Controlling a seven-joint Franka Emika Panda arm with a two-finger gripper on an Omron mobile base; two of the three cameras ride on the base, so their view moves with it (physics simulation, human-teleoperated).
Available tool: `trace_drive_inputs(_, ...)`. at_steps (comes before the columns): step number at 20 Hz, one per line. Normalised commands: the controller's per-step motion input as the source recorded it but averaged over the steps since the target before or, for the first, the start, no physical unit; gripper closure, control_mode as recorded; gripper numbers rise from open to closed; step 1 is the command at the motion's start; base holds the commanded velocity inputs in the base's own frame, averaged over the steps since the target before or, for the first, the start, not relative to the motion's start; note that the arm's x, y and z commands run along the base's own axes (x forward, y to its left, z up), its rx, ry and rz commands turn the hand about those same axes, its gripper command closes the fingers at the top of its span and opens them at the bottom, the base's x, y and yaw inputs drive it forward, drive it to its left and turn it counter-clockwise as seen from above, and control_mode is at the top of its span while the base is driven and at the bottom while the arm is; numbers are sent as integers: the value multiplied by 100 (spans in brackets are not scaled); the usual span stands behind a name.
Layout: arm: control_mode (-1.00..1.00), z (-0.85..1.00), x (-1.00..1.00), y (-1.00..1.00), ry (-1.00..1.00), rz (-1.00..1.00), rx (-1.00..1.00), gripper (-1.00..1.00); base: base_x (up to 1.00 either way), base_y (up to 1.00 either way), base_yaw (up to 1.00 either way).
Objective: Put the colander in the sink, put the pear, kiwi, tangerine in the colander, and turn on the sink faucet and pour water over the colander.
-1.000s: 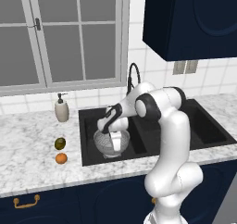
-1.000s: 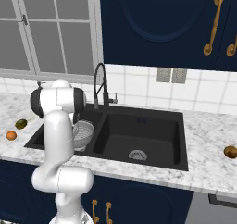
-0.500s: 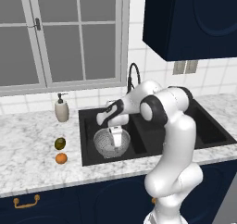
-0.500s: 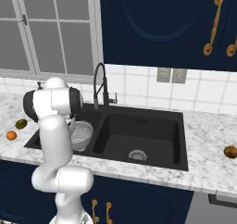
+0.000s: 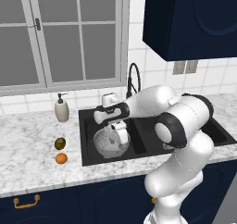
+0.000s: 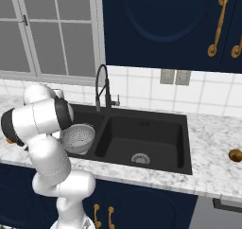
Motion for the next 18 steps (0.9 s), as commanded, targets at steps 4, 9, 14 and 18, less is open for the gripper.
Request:
trace_drive_inputs(4,-100,49,-69,-1,-14,78,-2,-100,0,0,0)
trace_drive_inputs(9,-100,43,-50,0,-5,85,0,-100,0,0,0)
trace_drive_inputs(14,-100,61,-19,1,12,49,16,-100,0,0,0)
trace_drive_inputs(18,-100,34,-3,9,7,39,31,-100,0,0,0)
